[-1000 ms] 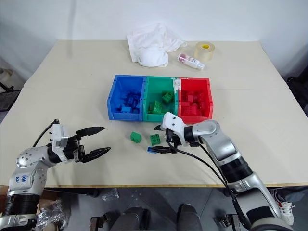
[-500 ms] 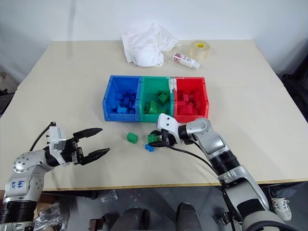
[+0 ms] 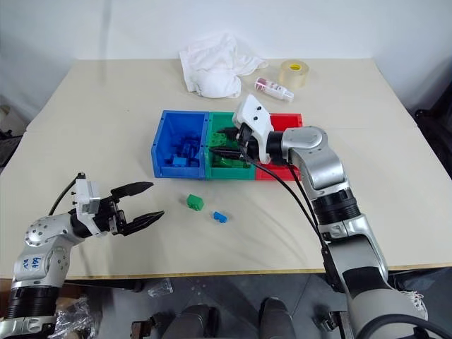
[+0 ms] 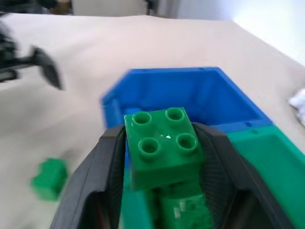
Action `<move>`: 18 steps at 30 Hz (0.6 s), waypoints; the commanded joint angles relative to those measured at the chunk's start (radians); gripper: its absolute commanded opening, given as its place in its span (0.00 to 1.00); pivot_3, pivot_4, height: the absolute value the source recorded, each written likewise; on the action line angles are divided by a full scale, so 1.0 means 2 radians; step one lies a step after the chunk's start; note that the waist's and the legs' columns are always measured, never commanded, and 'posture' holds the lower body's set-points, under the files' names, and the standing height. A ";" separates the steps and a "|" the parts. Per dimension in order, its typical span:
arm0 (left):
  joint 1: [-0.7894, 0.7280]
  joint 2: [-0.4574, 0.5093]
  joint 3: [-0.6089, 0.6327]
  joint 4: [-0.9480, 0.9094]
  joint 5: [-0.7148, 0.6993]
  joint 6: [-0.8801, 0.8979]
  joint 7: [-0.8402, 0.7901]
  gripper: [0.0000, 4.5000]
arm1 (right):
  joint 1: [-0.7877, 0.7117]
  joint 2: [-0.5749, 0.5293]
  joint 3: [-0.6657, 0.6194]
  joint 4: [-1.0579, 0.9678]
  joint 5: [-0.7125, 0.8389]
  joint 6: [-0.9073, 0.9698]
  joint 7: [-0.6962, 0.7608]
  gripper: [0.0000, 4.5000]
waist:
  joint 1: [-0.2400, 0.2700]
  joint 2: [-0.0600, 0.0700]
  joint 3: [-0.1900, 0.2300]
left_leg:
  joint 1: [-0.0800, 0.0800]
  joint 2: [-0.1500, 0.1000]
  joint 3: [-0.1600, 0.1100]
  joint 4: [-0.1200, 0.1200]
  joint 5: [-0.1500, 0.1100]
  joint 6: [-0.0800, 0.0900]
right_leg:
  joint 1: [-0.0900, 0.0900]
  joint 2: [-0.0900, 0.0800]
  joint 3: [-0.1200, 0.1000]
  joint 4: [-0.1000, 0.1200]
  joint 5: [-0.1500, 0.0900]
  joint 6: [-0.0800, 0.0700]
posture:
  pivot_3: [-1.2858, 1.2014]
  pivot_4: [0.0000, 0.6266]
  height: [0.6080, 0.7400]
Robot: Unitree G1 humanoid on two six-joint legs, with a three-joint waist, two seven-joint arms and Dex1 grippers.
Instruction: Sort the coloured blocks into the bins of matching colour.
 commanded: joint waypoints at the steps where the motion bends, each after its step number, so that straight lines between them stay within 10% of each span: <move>1: -0.008 -0.002 0.000 0.001 -0.003 -0.010 -0.004 1.00 | -0.030 0.005 -0.006 0.060 -0.023 -0.043 -0.018 0.76 | 0.000 0.000 0.000 | 0.000 0.000 0.000 0.000 0.000 0.000 | 0.000 0.000 0.000 0.000 0.000 0.000 | 0.52 0.24 1.00; 4: -0.009 -0.001 0.000 0.002 -0.004 -0.011 -0.004 1.00 | -0.038 0.008 -0.009 0.077 -0.028 -0.058 -0.017 0.99 | -0.002 0.000 0.000 | 0.000 0.000 0.000 0.000 0.000 0.000 | 0.000 0.000 0.000 0.000 0.000 0.000 | 0.52 0.24 1.00; 18: -0.020 0.003 -0.007 0.024 -0.004 -0.014 -0.028 1.00 | 0.181 -0.158 -0.063 -0.245 0.091 0.043 0.125 0.99 | 0.008 0.000 0.000 | 0.000 0.000 -0.001 0.001 0.000 0.001 | 0.001 0.000 0.000 -0.001 0.000 0.000 | 0.52 0.24 1.00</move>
